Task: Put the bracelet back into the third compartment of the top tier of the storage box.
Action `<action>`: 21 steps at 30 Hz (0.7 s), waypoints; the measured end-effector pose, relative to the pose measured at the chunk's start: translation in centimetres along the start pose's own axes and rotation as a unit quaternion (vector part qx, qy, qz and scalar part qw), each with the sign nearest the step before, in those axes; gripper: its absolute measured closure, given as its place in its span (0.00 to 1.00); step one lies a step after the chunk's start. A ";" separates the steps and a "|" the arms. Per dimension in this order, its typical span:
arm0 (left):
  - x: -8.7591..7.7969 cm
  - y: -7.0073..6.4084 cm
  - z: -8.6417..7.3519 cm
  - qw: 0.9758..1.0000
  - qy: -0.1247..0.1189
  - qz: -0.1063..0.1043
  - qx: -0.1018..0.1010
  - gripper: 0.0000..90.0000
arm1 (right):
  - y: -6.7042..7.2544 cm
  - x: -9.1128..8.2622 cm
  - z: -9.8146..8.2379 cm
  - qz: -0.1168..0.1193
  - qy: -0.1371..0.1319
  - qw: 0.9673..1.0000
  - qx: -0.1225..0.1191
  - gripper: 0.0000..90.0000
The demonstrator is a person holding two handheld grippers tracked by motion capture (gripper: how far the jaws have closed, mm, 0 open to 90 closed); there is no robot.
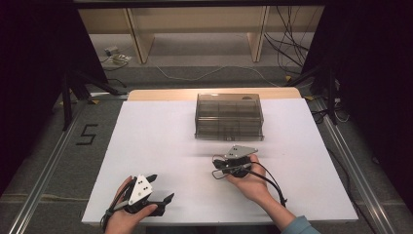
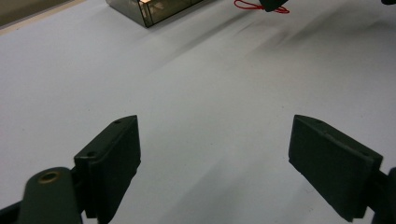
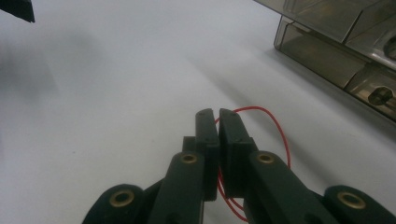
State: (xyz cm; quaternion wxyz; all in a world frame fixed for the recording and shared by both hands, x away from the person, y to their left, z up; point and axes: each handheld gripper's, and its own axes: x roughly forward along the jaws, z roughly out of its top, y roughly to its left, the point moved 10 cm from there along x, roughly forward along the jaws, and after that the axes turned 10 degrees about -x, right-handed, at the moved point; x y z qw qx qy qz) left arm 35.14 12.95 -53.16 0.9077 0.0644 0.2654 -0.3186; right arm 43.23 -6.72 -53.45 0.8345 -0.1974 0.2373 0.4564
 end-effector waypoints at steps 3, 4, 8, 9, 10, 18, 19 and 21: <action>0.1 0.0 0.0 1.000 0.000 0.000 0.000 0.18 | 0.0 -0.2 0.2 -0.002 -0.005 1.000 -0.002 0.97; 0.1 0.0 0.0 1.000 0.000 0.000 0.000 0.18 | 0.0 -0.3 0.3 -0.002 -0.007 1.000 -0.002 0.97; 0.1 0.0 0.0 1.000 -0.001 0.000 0.001 0.18 | 0.1 -0.5 0.5 -0.002 -0.011 1.000 -0.002 0.97; 0.1 0.0 0.0 1.000 -0.001 0.000 0.001 0.18 | 0.1 -0.6 0.6 -0.002 -0.011 1.000 -0.003 0.97; 0.1 0.0 0.0 1.000 0.000 0.000 0.001 0.18 | 0.1 -0.7 0.6 -0.002 -0.014 1.000 -0.003 0.97; 0.1 0.0 0.0 1.000 -0.001 -0.001 0.002 0.18 | 0.1 -1.1 0.9 -0.004 -0.017 1.000 -0.002 0.97; 0.1 0.0 0.0 1.000 -0.001 -0.001 0.002 0.18 | 0.1 -1.1 1.0 -0.005 -0.019 1.000 -0.002 0.97; 0.1 0.0 0.0 1.000 -0.001 -0.001 0.002 0.18 | 0.1 -1.2 1.1 -0.006 -0.019 1.000 -0.002 0.97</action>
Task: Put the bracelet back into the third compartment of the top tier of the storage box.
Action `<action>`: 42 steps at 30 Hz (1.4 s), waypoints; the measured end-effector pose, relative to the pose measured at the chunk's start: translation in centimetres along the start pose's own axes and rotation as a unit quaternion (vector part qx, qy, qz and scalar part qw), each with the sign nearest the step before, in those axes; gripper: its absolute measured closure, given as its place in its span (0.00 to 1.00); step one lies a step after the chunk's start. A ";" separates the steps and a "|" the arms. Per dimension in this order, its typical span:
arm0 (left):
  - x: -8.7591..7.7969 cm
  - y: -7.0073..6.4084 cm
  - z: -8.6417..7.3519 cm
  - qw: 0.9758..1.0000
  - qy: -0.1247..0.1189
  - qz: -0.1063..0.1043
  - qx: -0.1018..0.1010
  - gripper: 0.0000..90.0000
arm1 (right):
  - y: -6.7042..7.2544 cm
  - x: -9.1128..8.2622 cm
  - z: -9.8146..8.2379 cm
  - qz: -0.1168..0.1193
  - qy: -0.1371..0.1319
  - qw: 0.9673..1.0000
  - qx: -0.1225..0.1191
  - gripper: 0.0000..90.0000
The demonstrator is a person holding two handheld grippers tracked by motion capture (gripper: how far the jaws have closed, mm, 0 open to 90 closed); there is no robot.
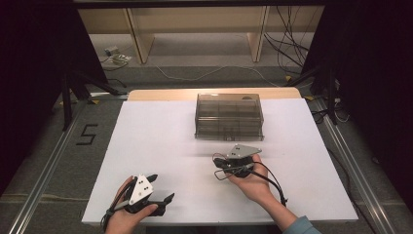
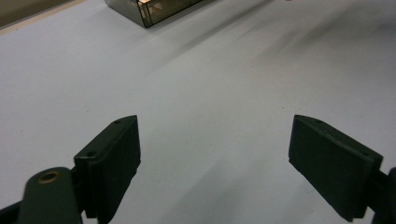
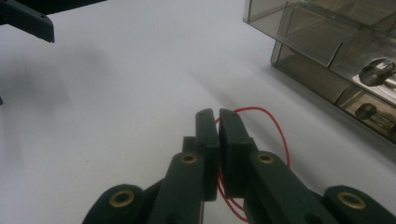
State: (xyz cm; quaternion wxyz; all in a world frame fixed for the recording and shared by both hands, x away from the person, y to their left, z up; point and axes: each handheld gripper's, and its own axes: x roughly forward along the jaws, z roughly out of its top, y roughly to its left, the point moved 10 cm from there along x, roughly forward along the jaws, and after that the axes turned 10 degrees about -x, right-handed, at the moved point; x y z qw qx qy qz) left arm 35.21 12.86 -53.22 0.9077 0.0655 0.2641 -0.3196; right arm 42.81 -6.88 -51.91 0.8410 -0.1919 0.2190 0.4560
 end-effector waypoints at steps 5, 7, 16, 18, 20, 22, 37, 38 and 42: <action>0.0 0.0 0.0 1.000 0.000 0.000 0.000 0.18 | 0.0 -0.4 0.4 -0.001 -0.005 1.000 -0.002 0.97; 0.0 0.0 0.0 1.000 0.000 0.000 0.000 0.18 | 0.0 -0.5 0.5 -0.002 -0.007 1.000 -0.003 0.97; 0.0 0.0 0.0 1.000 -0.001 0.000 0.001 0.18 | -0.3 -1.0 1.0 -0.007 -0.015 1.000 -0.001 0.97; 0.0 0.0 0.0 1.000 -0.001 0.000 0.000 0.18 | -0.3 -1.1 1.1 -0.009 -0.015 1.000 0.000 0.97; 0.0 0.0 0.0 1.000 -0.001 0.000 0.001 0.18 | -0.4 -1.2 1.2 -0.010 -0.018 1.000 0.001 0.97; 0.0 0.0 0.0 1.000 -0.001 0.000 0.001 0.18 | -0.4 -1.2 1.3 -0.010 -0.019 1.000 -0.001 0.97; 0.0 0.0 0.0 1.000 -0.001 0.000 0.001 0.18 | -0.8 -1.9 1.9 -0.016 -0.027 0.999 0.001 0.97; 0.0 0.0 0.0 1.000 -0.001 0.000 0.002 0.18 | -0.8 -1.9 1.9 -0.016 -0.028 0.999 0.001 0.97; 0.0 0.0 0.1 1.000 -0.002 0.000 0.002 0.18 | -0.9 -2.2 2.2 -0.018 -0.032 0.999 0.001 0.97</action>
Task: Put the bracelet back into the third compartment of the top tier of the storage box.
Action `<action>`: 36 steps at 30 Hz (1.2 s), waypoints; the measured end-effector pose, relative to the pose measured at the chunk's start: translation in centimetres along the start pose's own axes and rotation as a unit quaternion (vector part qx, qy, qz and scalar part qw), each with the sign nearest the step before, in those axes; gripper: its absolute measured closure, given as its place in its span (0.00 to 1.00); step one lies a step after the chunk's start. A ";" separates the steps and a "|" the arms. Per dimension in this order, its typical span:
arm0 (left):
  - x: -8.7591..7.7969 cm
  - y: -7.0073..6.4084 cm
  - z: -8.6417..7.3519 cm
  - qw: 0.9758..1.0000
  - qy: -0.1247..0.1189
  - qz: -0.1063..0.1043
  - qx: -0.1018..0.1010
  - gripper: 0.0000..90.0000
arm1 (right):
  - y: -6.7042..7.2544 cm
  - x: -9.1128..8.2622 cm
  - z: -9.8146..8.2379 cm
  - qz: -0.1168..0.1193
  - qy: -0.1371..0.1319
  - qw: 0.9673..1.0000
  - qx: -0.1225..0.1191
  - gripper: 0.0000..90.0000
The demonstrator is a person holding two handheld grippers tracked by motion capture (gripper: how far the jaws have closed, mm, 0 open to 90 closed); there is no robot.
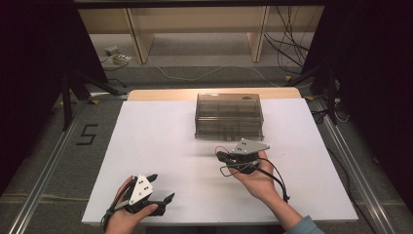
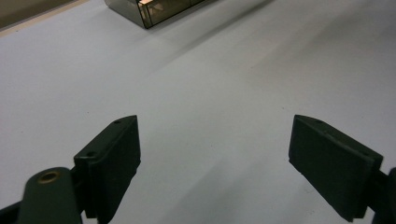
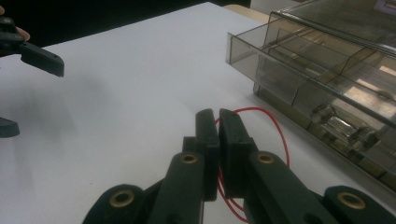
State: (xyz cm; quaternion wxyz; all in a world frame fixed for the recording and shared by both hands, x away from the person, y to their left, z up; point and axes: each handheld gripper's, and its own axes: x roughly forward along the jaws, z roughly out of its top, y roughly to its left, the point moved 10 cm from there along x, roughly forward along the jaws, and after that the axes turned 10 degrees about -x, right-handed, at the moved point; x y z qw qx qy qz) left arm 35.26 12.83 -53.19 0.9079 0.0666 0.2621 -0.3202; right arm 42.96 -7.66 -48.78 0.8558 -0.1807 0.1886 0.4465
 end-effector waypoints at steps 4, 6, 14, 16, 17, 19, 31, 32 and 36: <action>0.0 0.0 0.0 1.000 0.000 0.000 0.000 0.18 | -0.2 -0.2 0.2 -0.003 -0.003 1.000 0.001 0.97; 0.0 0.0 0.0 1.000 0.000 0.000 0.000 0.18 | -0.2 -0.2 0.3 -0.004 -0.004 1.000 0.002 0.97; 0.0 0.0 0.0 1.000 0.000 -0.001 0.000 0.18 | -0.3 -0.4 0.5 -0.005 -0.008 1.000 0.000 0.97; 0.0 0.0 0.0 1.000 0.000 0.000 0.000 0.18 | -0.4 -0.5 0.7 -0.007 -0.009 1.000 0.000 0.97; 0.0 0.0 0.0 1.000 0.000 0.000 -0.001 0.18 | -0.4 -0.5 0.7 -0.007 -0.010 1.000 0.000 0.97; 0.0 0.0 0.0 1.000 -0.001 0.001 -0.001 0.18 | -0.5 -0.6 0.8 -0.008 -0.010 1.000 0.001 0.97; 0.0 0.0 0.0 1.000 -0.001 0.001 0.000 0.18 | -0.9 -0.9 1.0 -0.013 -0.014 1.000 0.003 0.97; 0.0 0.0 0.0 1.000 -0.001 0.001 0.000 0.18 | -0.9 -0.9 1.0 -0.013 -0.015 1.000 0.003 0.97; 0.0 0.0 0.0 1.000 -0.001 0.001 0.000 0.18 | -1.0 -1.0 1.1 -0.014 -0.015 1.000 0.004 0.97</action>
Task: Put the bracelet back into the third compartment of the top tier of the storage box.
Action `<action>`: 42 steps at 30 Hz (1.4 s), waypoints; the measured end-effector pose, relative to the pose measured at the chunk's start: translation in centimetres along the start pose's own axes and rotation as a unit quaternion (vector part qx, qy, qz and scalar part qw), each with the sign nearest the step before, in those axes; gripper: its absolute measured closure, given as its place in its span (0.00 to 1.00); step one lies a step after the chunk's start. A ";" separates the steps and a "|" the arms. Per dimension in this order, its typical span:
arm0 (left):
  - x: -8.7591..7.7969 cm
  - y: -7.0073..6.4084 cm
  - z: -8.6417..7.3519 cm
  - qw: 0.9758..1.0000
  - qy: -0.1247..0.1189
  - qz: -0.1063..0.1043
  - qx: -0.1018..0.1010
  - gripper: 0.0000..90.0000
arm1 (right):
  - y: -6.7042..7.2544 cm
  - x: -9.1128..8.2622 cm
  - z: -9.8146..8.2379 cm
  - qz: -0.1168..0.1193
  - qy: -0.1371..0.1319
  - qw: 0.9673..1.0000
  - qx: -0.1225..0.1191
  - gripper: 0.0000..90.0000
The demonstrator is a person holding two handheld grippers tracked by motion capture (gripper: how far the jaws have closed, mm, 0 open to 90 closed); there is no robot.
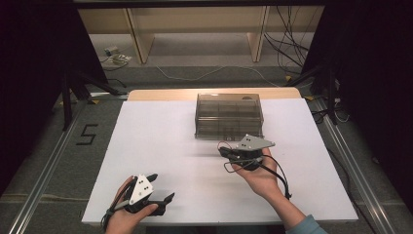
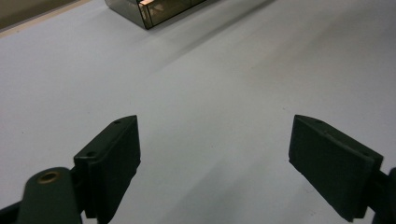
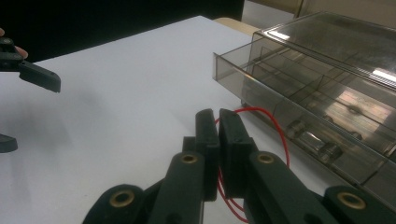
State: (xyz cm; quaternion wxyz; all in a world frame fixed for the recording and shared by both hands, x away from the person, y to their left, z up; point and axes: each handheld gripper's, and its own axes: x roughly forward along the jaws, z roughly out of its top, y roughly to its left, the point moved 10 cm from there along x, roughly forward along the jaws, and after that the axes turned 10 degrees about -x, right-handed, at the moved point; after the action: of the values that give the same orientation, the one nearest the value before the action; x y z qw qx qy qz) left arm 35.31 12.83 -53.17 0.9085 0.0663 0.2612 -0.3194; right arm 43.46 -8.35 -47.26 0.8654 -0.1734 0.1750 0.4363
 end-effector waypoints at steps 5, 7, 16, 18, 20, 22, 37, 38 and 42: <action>0.0 0.0 0.0 1.000 0.000 0.000 0.000 0.18 | -0.2 -0.1 0.1 -0.002 -0.001 1.000 0.000 0.97; 0.0 0.0 0.0 1.000 0.000 0.000 0.000 0.18 | -0.3 -0.1 0.1 -0.004 -0.002 1.000 0.001 0.97; 0.0 0.0 0.0 1.000 0.001 0.001 0.000 0.18 | -0.8 -0.5 0.4 -0.010 -0.006 1.000 0.003 0.97; 0.0 0.0 0.0 1.000 0.000 0.001 -0.001 0.18 | -0.9 -0.5 0.5 -0.010 -0.007 1.000 0.004 0.97; 0.0 0.1 0.0 1.000 -0.001 0.002 0.000 0.18 | -1.0 -0.5 0.5 -0.011 -0.009 1.000 0.005 0.97; 0.0 0.1 0.1 1.000 -0.003 0.002 -0.001 0.18 | -1.1 -0.6 0.5 -0.012 -0.009 1.000 0.005 0.97; 0.1 0.3 0.2 1.000 -0.004 0.008 -0.010 0.18 | -1.5 -0.7 0.6 -0.017 -0.011 1.000 0.008 0.97; 0.1 0.3 0.2 1.000 -0.004 0.008 -0.010 0.18 | -1.5 -0.7 0.6 -0.017 -0.011 1.000 0.008 0.97; 0.1 0.4 0.1 1.000 -0.003 0.010 -0.011 0.18 | -1.7 -0.7 0.6 -0.019 -0.010 1.000 0.009 0.97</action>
State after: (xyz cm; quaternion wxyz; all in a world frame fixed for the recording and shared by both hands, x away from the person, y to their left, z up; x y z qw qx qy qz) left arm 35.70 13.04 -53.17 0.9131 0.0578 0.2609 -0.3080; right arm 44.50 -9.53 -46.16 0.8768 -0.1640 0.1669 0.4200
